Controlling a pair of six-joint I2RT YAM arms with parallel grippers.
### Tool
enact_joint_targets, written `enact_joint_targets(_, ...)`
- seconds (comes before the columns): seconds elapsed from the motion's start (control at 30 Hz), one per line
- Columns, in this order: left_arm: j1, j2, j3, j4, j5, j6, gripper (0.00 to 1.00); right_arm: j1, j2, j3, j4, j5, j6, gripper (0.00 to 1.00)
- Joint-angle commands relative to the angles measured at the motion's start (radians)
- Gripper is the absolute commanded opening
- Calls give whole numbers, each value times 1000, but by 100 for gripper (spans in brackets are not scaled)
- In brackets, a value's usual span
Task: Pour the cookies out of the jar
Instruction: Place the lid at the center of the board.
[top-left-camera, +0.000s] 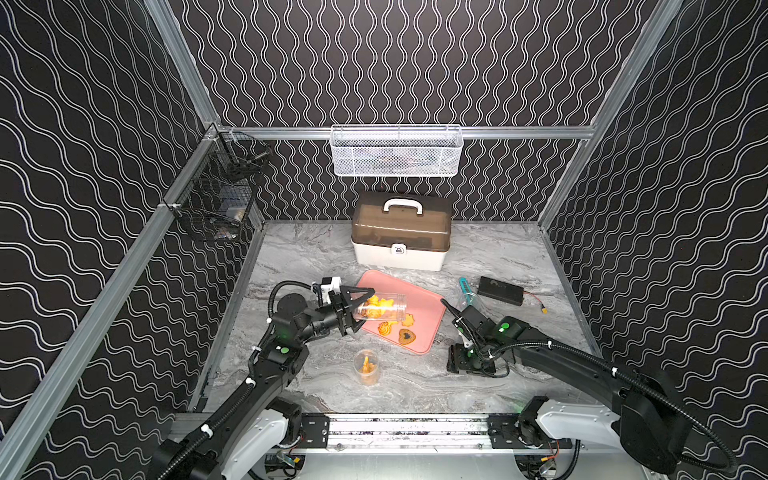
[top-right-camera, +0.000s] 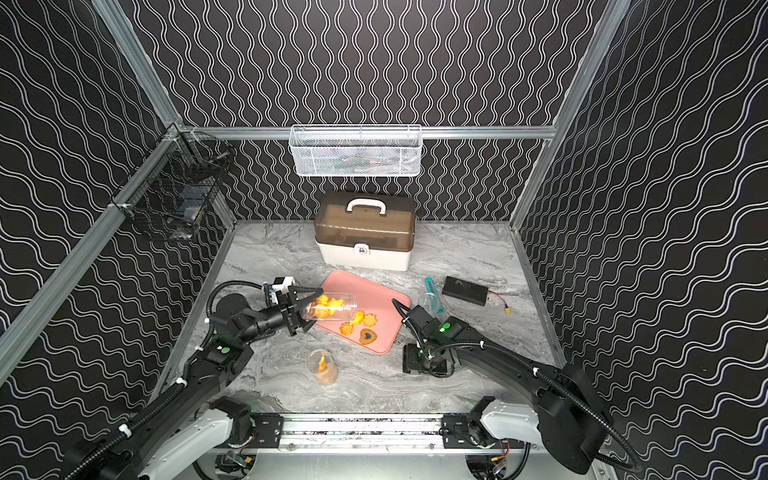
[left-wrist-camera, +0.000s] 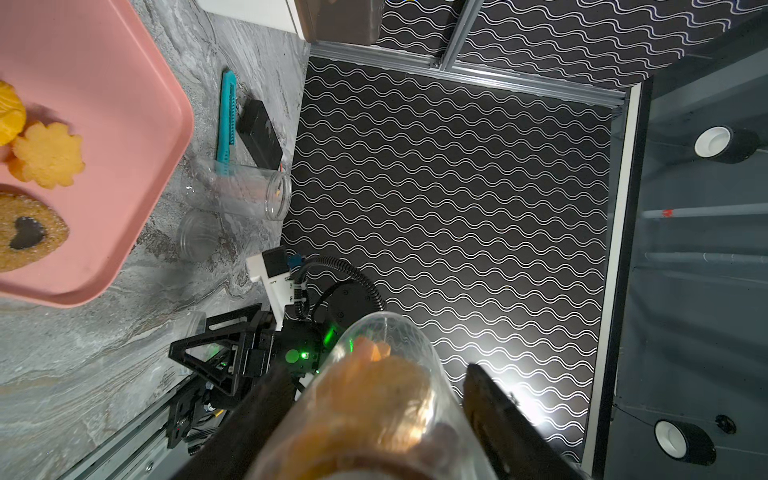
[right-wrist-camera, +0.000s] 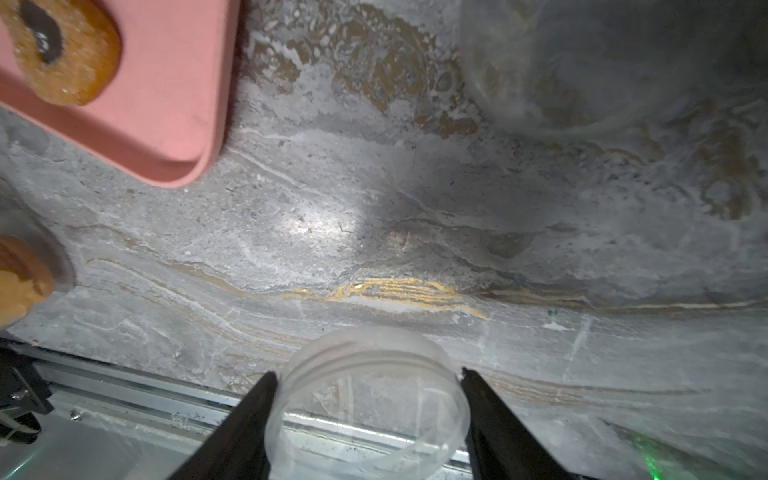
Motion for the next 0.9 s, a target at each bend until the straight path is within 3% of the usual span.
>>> enact_joint_targets(0.0,2,0,14,47,16,-6,65,7,15,-7,19,22,18,69)
enact_joint_targets(0.87,2,-1,5,60,13,-19,65,24,88,-58,79,31,30,75)
